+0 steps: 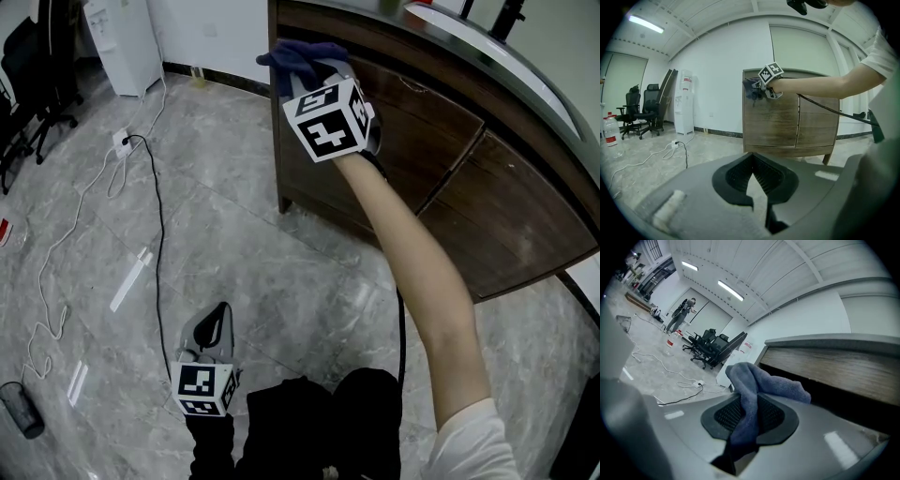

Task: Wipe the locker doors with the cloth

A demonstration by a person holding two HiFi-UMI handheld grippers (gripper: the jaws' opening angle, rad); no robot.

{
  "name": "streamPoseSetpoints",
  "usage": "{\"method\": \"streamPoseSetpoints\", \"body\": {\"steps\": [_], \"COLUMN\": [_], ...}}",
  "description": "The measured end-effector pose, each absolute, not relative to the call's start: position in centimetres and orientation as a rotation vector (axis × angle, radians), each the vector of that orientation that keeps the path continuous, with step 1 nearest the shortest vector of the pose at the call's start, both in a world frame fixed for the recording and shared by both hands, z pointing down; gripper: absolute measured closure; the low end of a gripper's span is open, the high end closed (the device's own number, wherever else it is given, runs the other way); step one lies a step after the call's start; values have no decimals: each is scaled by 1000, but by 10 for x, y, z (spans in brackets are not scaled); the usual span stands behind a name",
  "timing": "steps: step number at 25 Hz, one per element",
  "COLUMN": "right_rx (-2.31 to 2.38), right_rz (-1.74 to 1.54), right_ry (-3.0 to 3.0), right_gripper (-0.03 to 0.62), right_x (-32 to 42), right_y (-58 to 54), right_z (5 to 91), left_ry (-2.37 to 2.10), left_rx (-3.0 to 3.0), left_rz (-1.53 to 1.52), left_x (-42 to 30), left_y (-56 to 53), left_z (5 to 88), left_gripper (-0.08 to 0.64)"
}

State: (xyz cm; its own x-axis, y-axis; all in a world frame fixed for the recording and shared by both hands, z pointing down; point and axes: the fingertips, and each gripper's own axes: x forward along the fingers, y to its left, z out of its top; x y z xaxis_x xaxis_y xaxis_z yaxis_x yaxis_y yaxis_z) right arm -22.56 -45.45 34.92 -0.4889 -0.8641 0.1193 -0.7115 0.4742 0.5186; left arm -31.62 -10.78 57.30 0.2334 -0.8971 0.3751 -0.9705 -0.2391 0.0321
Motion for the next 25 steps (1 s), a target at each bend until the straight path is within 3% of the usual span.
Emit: {"method": "streamPoseSetpoints", "body": {"steps": [25], "right_rx": [1133], "right_rz": [-254], "right_ry": [-2287], "right_gripper": [503], "right_x": [-240], "right_y": [-456], "right_z": [580], "left_ry": [-1800], "left_rx": [2200], "left_rz": [445], "left_x": [-328], "left_y": [-115], "left_z": [587], "left_gripper": [560]}}
